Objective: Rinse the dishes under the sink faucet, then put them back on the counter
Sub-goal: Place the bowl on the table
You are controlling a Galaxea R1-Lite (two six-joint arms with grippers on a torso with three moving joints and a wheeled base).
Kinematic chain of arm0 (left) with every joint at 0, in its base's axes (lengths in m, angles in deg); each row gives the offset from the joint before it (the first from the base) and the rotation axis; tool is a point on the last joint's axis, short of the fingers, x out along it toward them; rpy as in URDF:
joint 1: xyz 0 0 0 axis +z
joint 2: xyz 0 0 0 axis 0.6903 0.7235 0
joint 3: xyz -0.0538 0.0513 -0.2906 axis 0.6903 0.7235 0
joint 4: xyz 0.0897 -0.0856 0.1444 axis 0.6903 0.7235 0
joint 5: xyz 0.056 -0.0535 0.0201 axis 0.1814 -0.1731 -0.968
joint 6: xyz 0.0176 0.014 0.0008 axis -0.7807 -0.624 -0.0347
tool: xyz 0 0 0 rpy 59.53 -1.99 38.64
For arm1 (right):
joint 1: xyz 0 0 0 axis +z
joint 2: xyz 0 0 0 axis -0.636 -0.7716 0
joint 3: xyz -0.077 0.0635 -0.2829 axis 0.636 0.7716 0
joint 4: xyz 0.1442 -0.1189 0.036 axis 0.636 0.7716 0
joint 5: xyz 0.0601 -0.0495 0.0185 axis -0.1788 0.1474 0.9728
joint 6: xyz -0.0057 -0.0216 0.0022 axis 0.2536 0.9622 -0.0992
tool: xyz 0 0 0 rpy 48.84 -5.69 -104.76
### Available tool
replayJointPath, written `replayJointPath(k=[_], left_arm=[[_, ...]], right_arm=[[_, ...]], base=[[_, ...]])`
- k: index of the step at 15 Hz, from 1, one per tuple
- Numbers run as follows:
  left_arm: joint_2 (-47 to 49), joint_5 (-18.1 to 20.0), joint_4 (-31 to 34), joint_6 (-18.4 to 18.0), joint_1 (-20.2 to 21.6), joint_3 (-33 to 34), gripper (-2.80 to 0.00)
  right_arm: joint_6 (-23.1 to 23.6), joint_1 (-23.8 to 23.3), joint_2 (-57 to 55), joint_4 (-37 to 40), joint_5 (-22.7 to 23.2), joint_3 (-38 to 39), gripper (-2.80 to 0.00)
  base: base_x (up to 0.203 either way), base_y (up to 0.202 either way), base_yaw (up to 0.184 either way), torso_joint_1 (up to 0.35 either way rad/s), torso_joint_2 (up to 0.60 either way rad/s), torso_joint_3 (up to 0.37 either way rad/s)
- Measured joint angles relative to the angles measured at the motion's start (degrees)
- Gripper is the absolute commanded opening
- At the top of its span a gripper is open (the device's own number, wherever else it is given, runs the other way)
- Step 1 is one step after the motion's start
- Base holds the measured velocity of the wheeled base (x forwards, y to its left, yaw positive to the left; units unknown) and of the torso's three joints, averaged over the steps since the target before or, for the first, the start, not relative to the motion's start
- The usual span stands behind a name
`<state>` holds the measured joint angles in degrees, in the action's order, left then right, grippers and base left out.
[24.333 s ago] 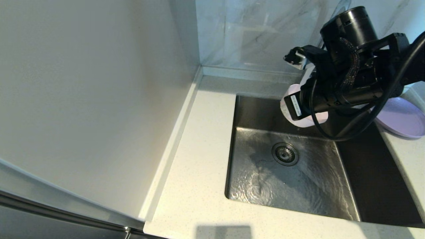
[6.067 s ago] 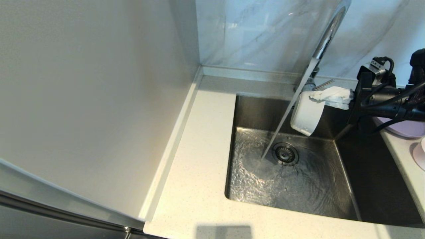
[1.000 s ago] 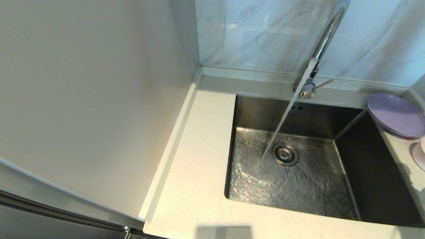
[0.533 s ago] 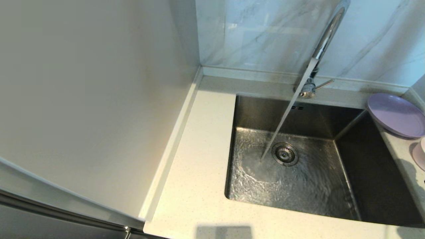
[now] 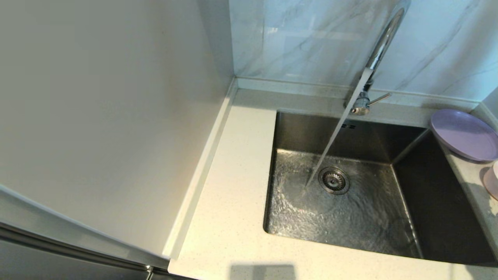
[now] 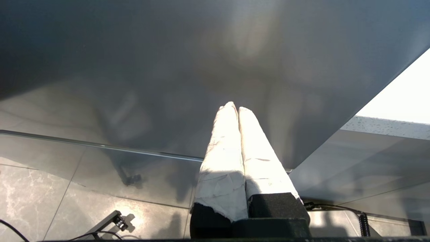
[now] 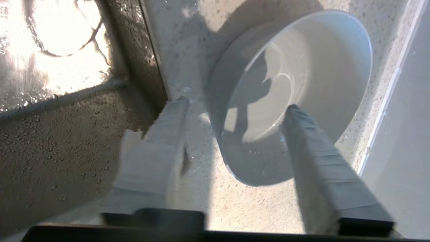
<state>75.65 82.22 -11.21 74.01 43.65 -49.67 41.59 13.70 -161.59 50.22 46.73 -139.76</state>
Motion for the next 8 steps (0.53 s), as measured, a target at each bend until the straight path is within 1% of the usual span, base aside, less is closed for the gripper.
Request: replayJointPath(k=[3,5,7,8], left_arm=[[0.0,0.0,0.0,0.0,0.0,0.0,-2.8],[0.0,0.0,0.0,0.0,0.0,0.0,-2.8],[0.0,0.0,0.0,0.0,0.0,0.0,-2.8],[0.0,0.0,0.0,-0.1,0.0,0.0,-2.8]], right_arm=[[0.0,-1.2,0.4,0.1,0.0,-1.1,0.0],[0.1,-1.6,1.6,0.5,0.5,-3.2,0.0],[1.5,-1.7,3.4,1.4,2.6,-6.0,0.0],[3.0,-1.7,4.5,2.4,4.3,-7.2,0.0]], base=[[0.0,0.0,0.0,0.0,0.0,0.0],[0.0,0.0,0.0,0.0,0.0,0.0],[0.0,0.0,0.0,0.0,0.0,0.0],[0.0,0.0,0.0,0.0,0.0,0.0]])
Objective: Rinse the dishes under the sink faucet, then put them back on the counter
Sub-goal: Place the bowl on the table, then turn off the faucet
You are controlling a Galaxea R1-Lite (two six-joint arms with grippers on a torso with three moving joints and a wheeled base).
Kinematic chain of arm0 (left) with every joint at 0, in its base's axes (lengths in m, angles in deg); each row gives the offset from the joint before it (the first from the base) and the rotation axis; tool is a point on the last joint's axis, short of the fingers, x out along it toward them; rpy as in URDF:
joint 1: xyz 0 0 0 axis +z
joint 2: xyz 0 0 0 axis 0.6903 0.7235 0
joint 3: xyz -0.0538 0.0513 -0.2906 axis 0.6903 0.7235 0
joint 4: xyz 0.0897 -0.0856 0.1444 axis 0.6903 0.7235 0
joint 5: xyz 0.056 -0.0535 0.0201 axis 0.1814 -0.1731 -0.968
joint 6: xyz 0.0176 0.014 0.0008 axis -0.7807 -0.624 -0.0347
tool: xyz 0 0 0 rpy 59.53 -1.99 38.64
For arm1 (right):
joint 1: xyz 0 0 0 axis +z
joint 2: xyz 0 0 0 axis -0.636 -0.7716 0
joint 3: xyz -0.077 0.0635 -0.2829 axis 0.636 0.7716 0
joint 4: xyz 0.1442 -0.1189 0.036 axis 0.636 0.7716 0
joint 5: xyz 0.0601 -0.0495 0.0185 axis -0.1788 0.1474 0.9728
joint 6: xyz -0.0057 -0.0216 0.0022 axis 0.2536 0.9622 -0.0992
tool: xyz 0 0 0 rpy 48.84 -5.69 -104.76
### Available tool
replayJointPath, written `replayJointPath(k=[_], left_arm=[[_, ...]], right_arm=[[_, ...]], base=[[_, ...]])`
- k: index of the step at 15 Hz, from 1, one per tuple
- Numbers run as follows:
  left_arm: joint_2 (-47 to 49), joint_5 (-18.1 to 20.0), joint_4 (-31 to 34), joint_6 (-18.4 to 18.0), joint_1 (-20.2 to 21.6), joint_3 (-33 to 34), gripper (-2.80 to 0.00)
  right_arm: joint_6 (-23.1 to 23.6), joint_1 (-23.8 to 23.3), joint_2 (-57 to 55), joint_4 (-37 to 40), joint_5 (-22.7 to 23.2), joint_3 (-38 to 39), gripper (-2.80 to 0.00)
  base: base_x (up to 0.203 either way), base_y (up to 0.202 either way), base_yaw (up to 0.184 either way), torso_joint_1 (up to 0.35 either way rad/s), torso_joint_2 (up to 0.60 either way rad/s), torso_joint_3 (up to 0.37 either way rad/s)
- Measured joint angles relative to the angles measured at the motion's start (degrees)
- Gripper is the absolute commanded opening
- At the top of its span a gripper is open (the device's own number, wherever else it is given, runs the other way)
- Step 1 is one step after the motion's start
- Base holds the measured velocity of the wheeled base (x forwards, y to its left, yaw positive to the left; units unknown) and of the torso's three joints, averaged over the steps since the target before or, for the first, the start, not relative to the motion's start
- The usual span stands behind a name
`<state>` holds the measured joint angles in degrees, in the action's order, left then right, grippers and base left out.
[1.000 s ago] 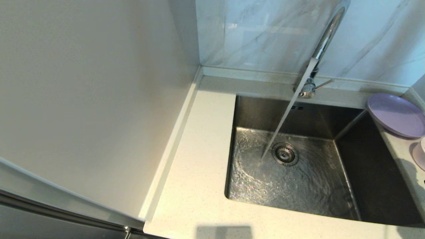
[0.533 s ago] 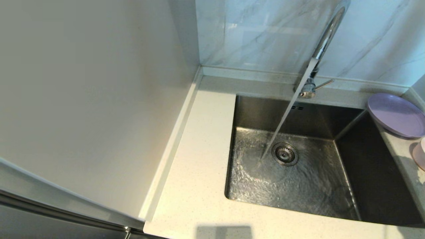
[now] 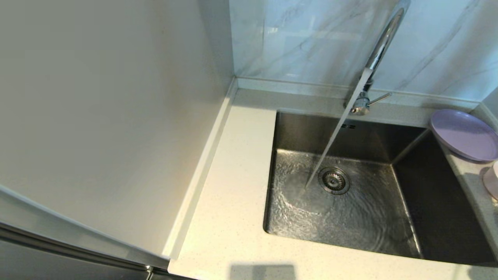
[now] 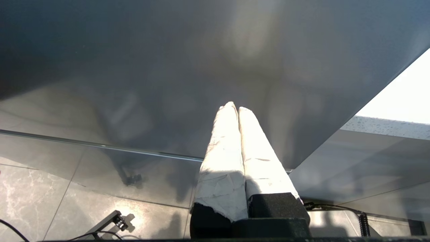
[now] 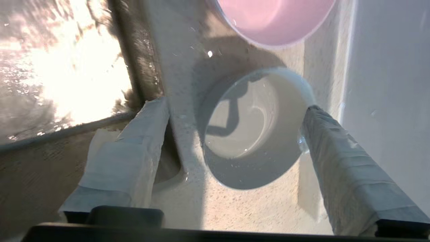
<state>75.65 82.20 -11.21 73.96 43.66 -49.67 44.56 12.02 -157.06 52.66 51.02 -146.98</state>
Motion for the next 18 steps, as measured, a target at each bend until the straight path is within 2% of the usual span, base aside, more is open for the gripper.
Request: replayJointPath(k=[5,10,14,15,18], left_arm=[[0.0,0.0,0.0,0.0,0.0,0.0,-2.8],[0.0,0.0,0.0,0.0,0.0,0.0,-2.8],[0.0,0.0,0.0,0.0,0.0,0.0,-2.8],[0.0,0.0,0.0,0.0,0.0,0.0,-2.8],[0.0,0.0,0.0,0.0,0.0,0.0,-2.8]], right_arm=[[7.7,0.4,4.1,0.7,4.7,-6.3,0.0],[8.5,2.8,5.9,5.2,6.8,-10.7,0.0],[8.7,6.9,8.1,7.0,6.8,-12.4,0.0],[8.7,8.1,8.5,7.0,6.7,-12.7,-2.8],[8.7,11.2,9.2,7.0,6.3,-12.9,-2.8]], base=[[0.0,0.0,0.0,0.0,0.0,0.0],[0.0,0.0,0.0,0.0,0.0,0.0],[0.0,0.0,0.0,0.0,0.0,0.0],[0.0,0.0,0.0,0.0,0.0,0.0],[0.0,0.0,0.0,0.0,0.0,0.0]])
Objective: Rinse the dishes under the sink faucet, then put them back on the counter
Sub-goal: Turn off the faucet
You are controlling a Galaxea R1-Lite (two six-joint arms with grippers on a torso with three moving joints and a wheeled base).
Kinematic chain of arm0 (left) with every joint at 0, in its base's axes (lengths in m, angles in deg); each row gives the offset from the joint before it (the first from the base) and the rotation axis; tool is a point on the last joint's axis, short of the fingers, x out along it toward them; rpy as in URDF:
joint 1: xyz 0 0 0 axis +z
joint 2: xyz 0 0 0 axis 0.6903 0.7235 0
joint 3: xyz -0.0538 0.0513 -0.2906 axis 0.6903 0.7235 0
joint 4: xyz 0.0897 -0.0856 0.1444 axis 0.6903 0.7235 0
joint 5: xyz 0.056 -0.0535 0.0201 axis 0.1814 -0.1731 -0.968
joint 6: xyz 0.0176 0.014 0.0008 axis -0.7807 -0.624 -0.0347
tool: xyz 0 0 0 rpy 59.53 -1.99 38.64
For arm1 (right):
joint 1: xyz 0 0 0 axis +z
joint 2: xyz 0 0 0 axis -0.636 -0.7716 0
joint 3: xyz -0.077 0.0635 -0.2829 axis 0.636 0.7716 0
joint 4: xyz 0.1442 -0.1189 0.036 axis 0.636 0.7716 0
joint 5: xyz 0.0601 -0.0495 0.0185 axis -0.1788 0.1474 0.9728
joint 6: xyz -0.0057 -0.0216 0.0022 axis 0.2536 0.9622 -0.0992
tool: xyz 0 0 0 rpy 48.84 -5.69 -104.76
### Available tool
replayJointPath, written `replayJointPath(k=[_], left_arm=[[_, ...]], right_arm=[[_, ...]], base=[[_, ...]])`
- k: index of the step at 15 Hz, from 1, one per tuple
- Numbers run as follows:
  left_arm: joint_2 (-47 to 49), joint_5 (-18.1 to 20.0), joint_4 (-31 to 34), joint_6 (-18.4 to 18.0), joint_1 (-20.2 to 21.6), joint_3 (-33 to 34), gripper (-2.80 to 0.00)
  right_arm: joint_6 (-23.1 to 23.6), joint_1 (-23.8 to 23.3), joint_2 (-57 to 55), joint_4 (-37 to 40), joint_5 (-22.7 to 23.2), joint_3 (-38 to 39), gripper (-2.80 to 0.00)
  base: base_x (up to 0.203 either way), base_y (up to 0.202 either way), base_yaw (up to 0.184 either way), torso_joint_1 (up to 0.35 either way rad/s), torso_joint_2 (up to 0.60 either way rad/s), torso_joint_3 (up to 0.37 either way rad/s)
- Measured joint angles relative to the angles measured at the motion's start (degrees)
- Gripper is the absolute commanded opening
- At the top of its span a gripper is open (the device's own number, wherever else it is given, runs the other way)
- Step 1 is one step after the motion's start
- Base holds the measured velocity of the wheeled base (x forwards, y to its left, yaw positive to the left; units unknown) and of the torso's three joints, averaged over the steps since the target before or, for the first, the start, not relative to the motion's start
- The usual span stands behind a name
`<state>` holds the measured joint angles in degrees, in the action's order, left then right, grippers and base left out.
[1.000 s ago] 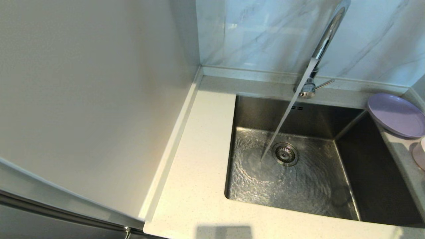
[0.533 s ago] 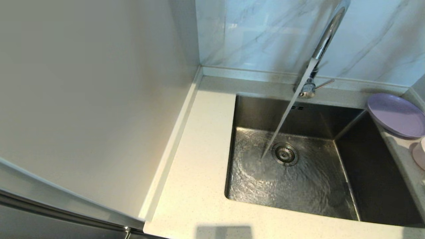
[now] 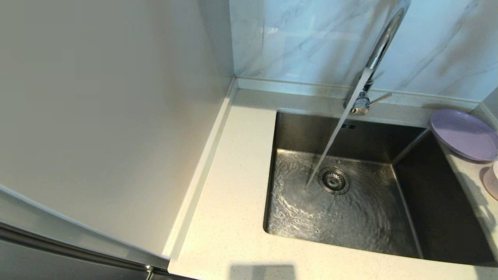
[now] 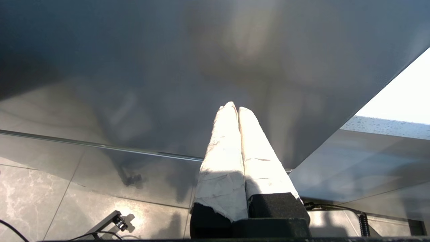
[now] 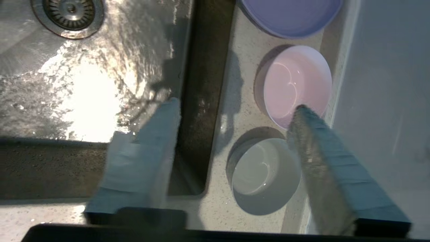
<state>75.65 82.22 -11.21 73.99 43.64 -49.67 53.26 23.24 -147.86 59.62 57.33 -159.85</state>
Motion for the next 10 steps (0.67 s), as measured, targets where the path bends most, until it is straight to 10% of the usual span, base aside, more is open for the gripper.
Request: replayJointPath(k=[10], left_arm=[[0.0,0.0,0.0,0.0,0.0,0.0,-2.8]], right_arm=[[-0.9,4.4,-2.2,0.0,0.4,-1.0,-2.8]], base=[[0.0,0.0,0.0,0.0,0.0,0.0]])
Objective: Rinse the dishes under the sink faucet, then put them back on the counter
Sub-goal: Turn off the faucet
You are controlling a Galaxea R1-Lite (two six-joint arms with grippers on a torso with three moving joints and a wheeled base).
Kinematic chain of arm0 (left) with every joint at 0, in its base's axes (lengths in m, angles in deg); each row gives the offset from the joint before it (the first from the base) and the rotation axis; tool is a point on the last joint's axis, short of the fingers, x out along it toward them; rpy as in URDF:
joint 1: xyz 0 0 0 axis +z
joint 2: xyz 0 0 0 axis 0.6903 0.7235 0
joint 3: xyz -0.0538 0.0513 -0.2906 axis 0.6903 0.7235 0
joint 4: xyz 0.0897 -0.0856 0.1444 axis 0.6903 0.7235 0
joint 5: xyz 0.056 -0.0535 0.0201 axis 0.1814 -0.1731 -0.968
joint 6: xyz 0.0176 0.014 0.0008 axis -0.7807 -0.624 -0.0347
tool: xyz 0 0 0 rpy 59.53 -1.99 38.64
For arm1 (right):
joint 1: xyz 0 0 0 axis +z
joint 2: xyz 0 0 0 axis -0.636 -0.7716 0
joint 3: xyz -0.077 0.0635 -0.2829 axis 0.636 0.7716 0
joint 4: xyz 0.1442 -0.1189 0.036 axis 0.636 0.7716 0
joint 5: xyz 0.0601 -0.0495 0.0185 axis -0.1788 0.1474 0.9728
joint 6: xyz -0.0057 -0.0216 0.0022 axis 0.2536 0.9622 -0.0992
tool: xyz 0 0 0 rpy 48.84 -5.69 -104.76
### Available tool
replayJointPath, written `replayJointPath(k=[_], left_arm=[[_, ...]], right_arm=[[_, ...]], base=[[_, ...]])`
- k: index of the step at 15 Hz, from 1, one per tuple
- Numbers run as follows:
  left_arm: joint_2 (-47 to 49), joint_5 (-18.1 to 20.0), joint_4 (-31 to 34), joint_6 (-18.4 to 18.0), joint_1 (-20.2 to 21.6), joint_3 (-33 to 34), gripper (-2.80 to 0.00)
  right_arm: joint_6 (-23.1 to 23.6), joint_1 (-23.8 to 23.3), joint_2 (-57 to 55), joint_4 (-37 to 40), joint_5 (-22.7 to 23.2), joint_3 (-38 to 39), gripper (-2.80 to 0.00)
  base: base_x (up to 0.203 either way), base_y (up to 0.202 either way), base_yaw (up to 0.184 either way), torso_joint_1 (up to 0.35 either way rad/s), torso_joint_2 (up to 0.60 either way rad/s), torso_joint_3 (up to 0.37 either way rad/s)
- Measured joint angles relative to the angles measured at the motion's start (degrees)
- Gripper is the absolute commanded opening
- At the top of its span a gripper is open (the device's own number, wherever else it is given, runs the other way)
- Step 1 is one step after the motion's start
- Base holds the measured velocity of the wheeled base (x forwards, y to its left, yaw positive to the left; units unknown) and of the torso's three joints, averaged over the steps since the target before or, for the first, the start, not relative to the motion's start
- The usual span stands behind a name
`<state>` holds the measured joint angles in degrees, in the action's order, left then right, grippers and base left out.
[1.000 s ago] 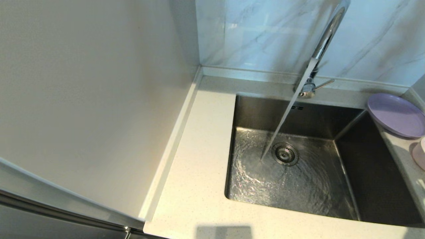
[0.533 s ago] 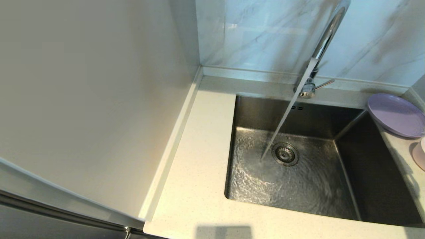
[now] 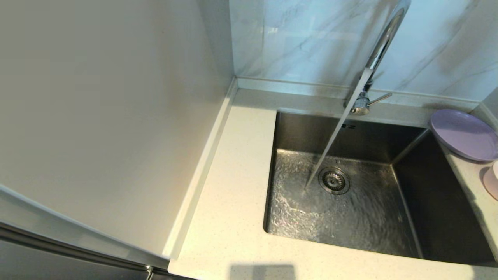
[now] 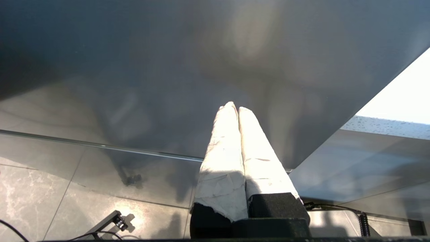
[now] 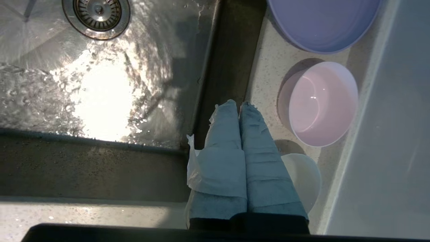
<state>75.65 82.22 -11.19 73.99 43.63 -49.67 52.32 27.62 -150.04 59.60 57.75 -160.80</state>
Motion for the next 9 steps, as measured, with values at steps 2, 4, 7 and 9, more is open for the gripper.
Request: replayJointPath(k=[2,4,7,9], left_arm=[[0.0,0.0,0.0,0.0,0.0,0.0,-2.8],[0.0,0.0,0.0,0.0,0.0,0.0,-2.8],[0.0,0.0,0.0,0.0,0.0,0.0,-2.8],[0.0,0.0,0.0,0.0,0.0,0.0,-2.8]], right_arm=[[-2.4,0.1,-2.0,0.1,0.4,-1.2,-2.8],[-6.7,0.1,-5.5,1.4,3.2,-4.0,-2.8],[-12.8,0.2,-11.9,9.1,14.1,-13.1,-2.8],[-16.2,0.1,-16.8,16.9,25.0,-20.1,-2.8]], base=[[0.0,0.0,0.0,0.0,0.0,0.0],[0.0,0.0,0.0,0.0,0.0,0.0],[0.0,0.0,0.0,0.0,0.0,0.0],[0.0,0.0,0.0,0.0,0.0,0.0]])
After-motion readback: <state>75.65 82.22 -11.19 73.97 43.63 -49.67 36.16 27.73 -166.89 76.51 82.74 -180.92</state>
